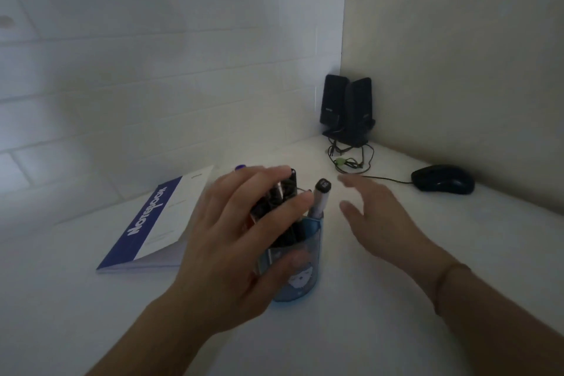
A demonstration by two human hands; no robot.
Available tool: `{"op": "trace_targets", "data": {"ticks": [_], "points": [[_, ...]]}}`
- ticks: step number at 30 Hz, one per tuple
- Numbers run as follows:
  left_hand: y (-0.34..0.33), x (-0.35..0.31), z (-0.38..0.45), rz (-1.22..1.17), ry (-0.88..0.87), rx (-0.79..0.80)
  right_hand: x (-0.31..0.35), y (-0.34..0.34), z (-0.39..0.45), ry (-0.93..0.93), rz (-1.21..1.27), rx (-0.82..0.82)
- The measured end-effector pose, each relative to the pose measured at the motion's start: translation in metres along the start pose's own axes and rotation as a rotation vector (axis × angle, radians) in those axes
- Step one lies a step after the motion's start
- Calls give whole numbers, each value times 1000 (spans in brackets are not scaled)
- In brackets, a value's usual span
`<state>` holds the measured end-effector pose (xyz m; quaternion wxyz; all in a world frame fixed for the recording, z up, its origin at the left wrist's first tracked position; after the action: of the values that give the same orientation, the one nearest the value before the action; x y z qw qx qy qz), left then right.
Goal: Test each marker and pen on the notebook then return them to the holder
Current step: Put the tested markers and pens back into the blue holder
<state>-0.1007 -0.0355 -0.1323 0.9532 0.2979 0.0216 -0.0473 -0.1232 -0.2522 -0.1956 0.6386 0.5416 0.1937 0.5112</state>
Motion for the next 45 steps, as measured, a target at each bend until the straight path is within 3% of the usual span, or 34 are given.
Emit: {"op": "trace_targets", "data": {"ticks": [2, 6, 11, 17, 20, 23, 25, 29, 33, 36, 41, 45], "points": [[4, 1, 0, -33, 13, -33, 3, -31, 3, 71, -68, 154], [17, 6, -3, -111, 88, -184, 37, -47, 27, 297, -34, 168], [22, 21, -9, -125, 188, -254, 46, -59, 58, 211, -316, 331], [17, 29, -11, -158, 282, -208, 40, -43, 55, 230, -369, 62], [16, 21, -9, -177, 293, -240, 4, -20, 49, -11, -101, -101], [13, 10, -7, -189, 274, -269, -27, 3, 27, -284, 589, -100], [11, 5, -6, -179, 234, -260, -21, 26, 10, -259, 856, -84], [14, 15, -13, -262, 263, -290, 17, 71, -18, -52, 1015, -127], [12, 40, -21, -473, 495, -289, 67, 87, -45, 253, 806, -34], [5, 51, -25, -584, 631, -283, 89, 85, -61, 370, 736, 13], [4, 49, -24, -510, 577, -275, 86, 91, -63, 309, 547, -152], [6, 46, -21, -467, 512, -278, 88, 90, -68, 254, 505, -181]]}}
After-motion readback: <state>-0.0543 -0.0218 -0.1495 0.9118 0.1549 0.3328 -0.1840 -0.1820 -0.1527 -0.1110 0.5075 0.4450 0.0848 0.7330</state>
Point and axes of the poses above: each hand's wrist, its own z-axis towards the middle knuckle, its own y-axis out of the back of the hand, x = y × z, the point moved 7 cm from there along z, towards the middle knuckle, and after that the axes turned 13 degrees about -z, right-handed, at the moved point
